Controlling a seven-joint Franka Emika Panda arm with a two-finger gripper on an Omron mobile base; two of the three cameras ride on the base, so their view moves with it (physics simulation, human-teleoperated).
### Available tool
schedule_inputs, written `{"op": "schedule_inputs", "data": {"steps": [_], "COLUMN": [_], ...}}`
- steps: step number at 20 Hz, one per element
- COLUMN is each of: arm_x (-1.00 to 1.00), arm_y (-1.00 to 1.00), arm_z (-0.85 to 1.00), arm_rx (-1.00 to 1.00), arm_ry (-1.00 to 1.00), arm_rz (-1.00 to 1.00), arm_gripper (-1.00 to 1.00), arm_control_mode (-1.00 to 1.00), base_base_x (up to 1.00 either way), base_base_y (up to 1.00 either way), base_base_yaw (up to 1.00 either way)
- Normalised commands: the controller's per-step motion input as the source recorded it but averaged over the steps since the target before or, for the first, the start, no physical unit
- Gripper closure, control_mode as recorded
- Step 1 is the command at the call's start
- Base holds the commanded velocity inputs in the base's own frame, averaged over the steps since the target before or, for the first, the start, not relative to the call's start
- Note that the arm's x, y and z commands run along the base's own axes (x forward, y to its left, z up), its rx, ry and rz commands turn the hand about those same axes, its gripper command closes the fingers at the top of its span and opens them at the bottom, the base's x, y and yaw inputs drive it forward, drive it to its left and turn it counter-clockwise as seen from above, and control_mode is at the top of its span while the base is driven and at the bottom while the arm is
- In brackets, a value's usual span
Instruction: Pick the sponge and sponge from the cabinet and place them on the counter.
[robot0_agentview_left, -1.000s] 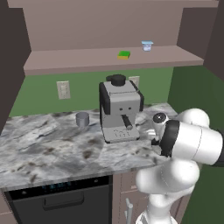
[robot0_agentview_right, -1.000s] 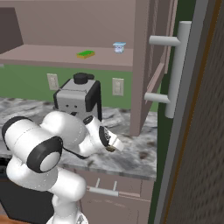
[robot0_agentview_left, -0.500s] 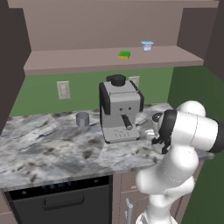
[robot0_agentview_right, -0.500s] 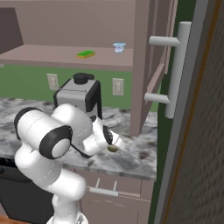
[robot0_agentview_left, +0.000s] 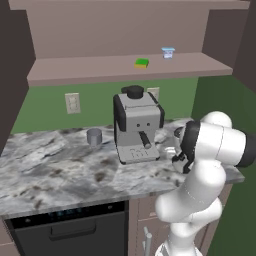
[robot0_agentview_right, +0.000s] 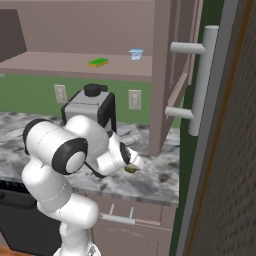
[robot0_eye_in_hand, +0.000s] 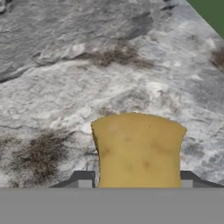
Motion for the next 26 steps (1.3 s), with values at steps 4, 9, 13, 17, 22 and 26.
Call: {"op": "schedule_inputs", "data": {"steps": [4, 9, 13, 17, 22, 26], "arm_x": [0.02, 0.00, -0.01, -0.08, -0.22, -0.26], "arm_y": [-0.31, -0.29, -0.23, -0.12, 0.02, 0.17], "arm_z": [-0.03, 0.02, 0.04, 0.12, 0.33, 0.47], "arm_rx": [0.06, 0.06, 0.06, 0.04, 0.00, 0.00], "arm_ry": [0.01, 0.00, 0.00, -0.01, -0.07, -0.14], "arm_rz": [0.00, 0.00, 0.00, 0.00, 0.00, 0.00], "arm_gripper": [-1.00, -1.00, -1.00, -1.00, -1.00, -1.00], "arm_control_mode": [-1.00, -1.00, -1.00, -1.00, -1.00, -1.00], "base_base_x": [0.00, 0.00, 0.00, 0.00, 0.00, 0.00], "base_base_y": [0.00, 0.00, 0.00, 0.00, 0.00, 0.00], "base_base_yaw": [0.00, 0.00, 0.00, 0.00, 0.00, 0.00]}}
